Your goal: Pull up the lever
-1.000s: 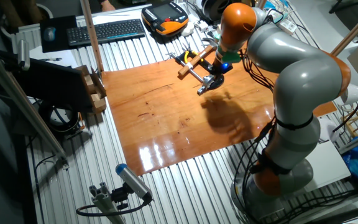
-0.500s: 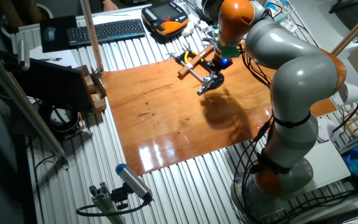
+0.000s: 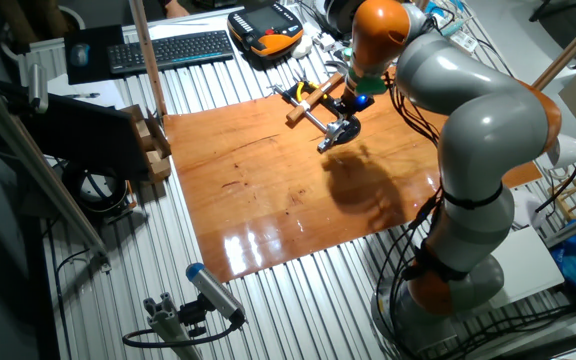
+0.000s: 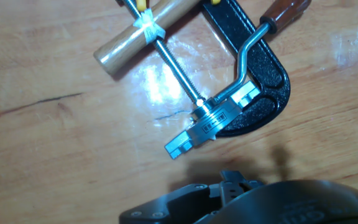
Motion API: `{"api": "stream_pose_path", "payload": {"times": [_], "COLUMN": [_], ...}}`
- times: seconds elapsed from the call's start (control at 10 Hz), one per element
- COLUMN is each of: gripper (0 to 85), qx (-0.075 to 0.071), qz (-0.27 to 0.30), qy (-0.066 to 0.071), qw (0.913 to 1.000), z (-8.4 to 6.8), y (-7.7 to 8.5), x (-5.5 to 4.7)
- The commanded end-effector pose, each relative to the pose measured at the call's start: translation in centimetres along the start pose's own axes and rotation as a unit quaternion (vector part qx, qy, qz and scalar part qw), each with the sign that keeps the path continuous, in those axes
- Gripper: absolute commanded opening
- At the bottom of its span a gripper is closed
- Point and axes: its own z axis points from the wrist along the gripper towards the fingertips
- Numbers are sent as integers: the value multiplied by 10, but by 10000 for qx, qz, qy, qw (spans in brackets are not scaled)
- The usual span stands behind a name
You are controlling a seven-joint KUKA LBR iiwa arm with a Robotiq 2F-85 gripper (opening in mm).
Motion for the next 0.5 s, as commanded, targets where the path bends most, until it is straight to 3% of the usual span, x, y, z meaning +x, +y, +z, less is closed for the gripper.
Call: {"api": "stream_pose_path", "payload": {"times": [0.0,0.4], "gripper": [0,0], "qx": [9,-76], "qz": [-16,-89], "qy": [-2,56], "qw": [10000,9999], "z": [0,1], "y": [-1,-2], "x": [-1,-1]}}
